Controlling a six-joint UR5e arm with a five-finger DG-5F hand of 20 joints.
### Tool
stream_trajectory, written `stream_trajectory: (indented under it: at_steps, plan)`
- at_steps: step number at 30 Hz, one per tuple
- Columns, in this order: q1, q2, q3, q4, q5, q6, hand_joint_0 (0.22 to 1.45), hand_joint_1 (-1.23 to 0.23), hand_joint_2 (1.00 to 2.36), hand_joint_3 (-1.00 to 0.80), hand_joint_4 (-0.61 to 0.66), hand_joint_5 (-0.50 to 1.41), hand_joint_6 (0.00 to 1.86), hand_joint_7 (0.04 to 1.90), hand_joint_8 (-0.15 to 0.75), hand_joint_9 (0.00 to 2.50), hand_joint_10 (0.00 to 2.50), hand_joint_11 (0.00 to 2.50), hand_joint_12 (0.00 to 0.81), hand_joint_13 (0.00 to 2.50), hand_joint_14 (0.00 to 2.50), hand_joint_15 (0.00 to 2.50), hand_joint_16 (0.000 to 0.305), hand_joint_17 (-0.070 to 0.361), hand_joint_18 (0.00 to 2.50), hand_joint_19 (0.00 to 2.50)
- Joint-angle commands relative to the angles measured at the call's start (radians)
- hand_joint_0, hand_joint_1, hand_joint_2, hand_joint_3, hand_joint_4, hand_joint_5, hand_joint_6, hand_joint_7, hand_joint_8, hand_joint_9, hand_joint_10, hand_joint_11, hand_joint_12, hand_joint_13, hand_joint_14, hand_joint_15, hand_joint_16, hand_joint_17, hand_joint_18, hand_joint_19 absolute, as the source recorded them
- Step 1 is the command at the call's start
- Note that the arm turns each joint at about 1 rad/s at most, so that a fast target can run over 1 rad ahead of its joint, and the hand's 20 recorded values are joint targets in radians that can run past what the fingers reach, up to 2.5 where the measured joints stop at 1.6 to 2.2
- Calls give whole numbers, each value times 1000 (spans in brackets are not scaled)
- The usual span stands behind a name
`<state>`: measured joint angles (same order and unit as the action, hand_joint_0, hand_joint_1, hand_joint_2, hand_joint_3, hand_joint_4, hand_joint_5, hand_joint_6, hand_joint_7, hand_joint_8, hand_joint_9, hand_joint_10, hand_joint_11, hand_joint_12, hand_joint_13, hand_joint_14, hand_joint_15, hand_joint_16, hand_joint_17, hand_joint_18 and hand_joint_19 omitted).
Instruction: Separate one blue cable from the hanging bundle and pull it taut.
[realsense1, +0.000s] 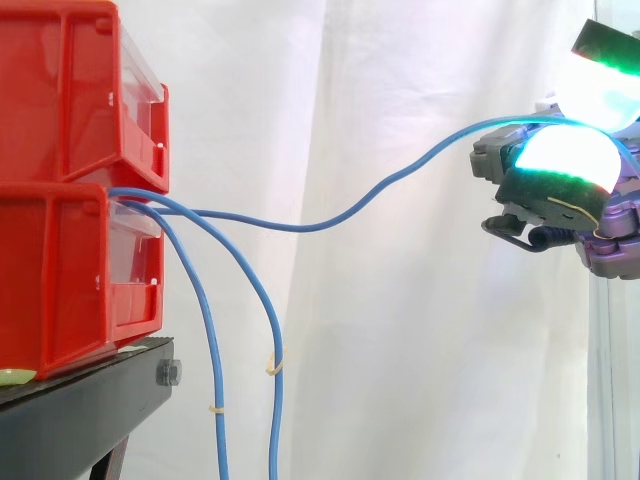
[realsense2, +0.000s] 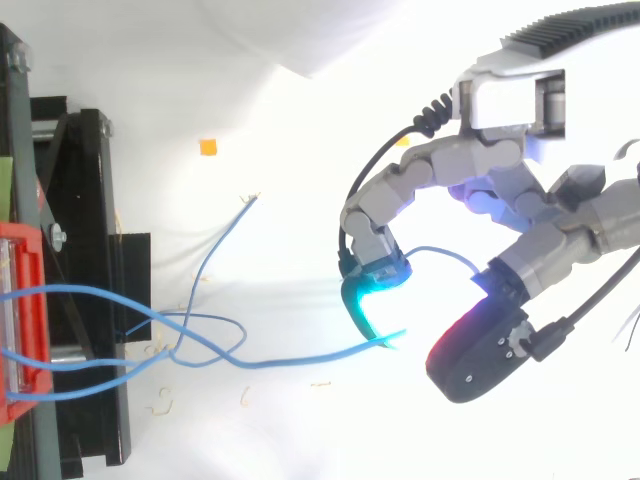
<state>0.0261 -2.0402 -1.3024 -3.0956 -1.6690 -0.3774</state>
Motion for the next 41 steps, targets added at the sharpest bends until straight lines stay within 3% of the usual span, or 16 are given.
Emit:
stream_trajectory:
  at_steps: [1,41]
  plan:
    - [0,0,0,0,0,0,787,-725,1016,-302,-9,136,504,1338,181,2345,314,2336,278,1431,1271,1299,34,76,1232,1483]
    - [0,0,0,0,0,0,786,-726,1017,-296,-3,136,504,1340,191,2337,404,2277,281,1438,1295,1264,34,76,1239,1479]
